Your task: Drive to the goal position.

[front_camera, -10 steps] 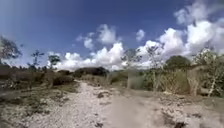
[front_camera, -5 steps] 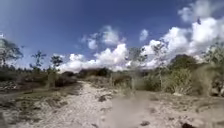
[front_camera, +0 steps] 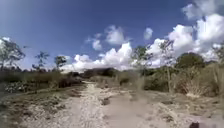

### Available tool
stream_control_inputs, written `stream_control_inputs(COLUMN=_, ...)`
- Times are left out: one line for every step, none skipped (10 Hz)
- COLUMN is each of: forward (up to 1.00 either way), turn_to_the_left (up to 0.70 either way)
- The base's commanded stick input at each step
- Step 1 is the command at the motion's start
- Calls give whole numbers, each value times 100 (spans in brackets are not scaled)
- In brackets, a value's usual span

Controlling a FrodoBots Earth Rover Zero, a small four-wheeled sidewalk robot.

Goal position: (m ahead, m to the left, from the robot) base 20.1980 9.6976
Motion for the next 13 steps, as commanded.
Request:
stream_control_inputs(forward=60, turn_to_the_left=0)
stream_control_inputs(forward=60, turn_to_the_left=0)
stream_control_inputs(forward=60, turn_to_the_left=0)
stream_control_inputs(forward=60, turn_to_the_left=13)
stream_control_inputs(forward=60, turn_to_the_left=15)
stream_control_inputs(forward=60, turn_to_the_left=9)
stream_control_inputs(forward=60, turn_to_the_left=2)
stream_control_inputs(forward=60, turn_to_the_left=0)
stream_control_inputs(forward=60, turn_to_the_left=0)
stream_control_inputs(forward=60, turn_to_the_left=9)
stream_control_inputs(forward=60, turn_to_the_left=15)
stream_control_inputs(forward=60, turn_to_the_left=15)
stream_control_inputs(forward=60, turn_to_the_left=15)
